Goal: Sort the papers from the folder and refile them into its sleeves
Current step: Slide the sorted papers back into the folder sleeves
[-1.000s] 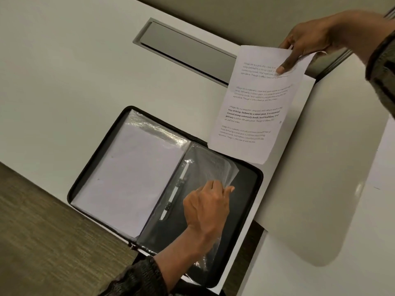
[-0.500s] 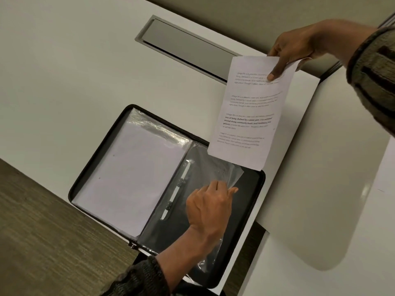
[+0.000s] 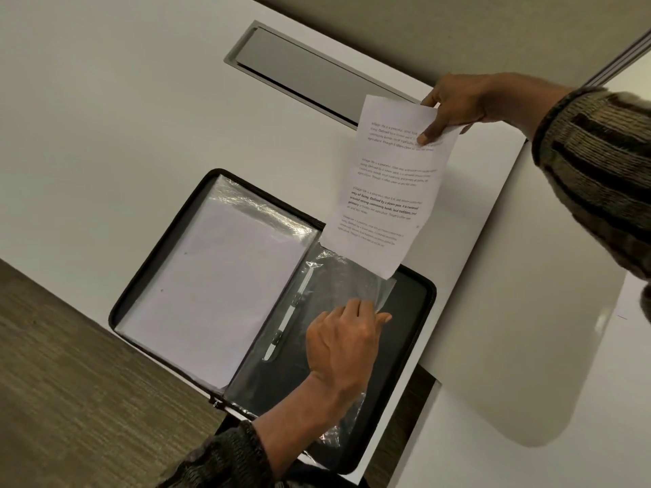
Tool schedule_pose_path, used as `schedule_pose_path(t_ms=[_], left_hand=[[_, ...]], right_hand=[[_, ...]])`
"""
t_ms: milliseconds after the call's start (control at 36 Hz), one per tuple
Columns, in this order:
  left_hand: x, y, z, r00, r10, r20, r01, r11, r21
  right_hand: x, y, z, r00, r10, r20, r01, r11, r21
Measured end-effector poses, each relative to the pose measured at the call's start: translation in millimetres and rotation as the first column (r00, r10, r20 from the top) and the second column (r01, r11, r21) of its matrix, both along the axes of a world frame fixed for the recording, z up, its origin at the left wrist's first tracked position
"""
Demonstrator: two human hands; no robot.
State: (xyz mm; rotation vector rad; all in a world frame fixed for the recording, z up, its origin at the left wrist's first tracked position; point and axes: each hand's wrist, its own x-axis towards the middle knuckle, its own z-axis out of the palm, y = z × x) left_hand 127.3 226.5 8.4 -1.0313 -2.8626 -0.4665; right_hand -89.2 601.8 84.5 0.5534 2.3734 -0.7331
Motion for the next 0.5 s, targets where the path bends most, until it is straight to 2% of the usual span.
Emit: schedule_pose_path(t_ms=[361, 500], left_hand=[[1.9, -2.9, -6.2, 0.999, 0.011, 0.048, -0.016, 0.996, 0.092], [2.2, 1.3, 1.9, 0.984, 0.051, 0.169, -0.032, 0.993, -0.113]], right_hand=[[1.6, -1.5, -6.5, 0.999, 0.028, -0.018, -0.028, 0.999, -0.027], [8.0, -6.3, -6.0, 1.000, 0.023, -0.015, -0.023, 0.999, -0.041]])
